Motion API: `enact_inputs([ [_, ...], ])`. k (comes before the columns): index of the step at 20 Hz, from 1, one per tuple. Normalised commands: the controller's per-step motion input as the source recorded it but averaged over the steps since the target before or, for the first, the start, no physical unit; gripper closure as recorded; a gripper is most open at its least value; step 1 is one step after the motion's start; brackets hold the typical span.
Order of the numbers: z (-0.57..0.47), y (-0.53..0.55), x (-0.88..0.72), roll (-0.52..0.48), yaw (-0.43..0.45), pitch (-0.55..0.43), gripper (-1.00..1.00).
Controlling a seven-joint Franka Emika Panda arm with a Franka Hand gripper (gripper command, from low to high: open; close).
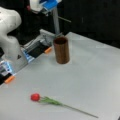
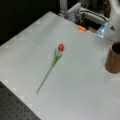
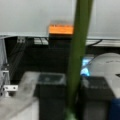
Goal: Flower insertion into a vase
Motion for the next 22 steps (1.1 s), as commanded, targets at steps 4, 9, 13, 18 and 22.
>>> enact_inputs([
  [4, 0.23, -0.21, 0.07, 0.140, 0.044, 0.646, 1.00],
  [9, 0.27, -0.09, 0.37, 0.060, 0.080, 0.658, 1.00],
  [13, 0.14, 0.06, 0.51, -0.070, 0.087, 0.610, 1.00],
  [18, 0.06, 0.21, 0.45, -0.186, 0.096, 0.515, 1.00],
  [22, 0.10, 0.15, 0.24, -0.204, 0.078, 0.332, 1.00],
])
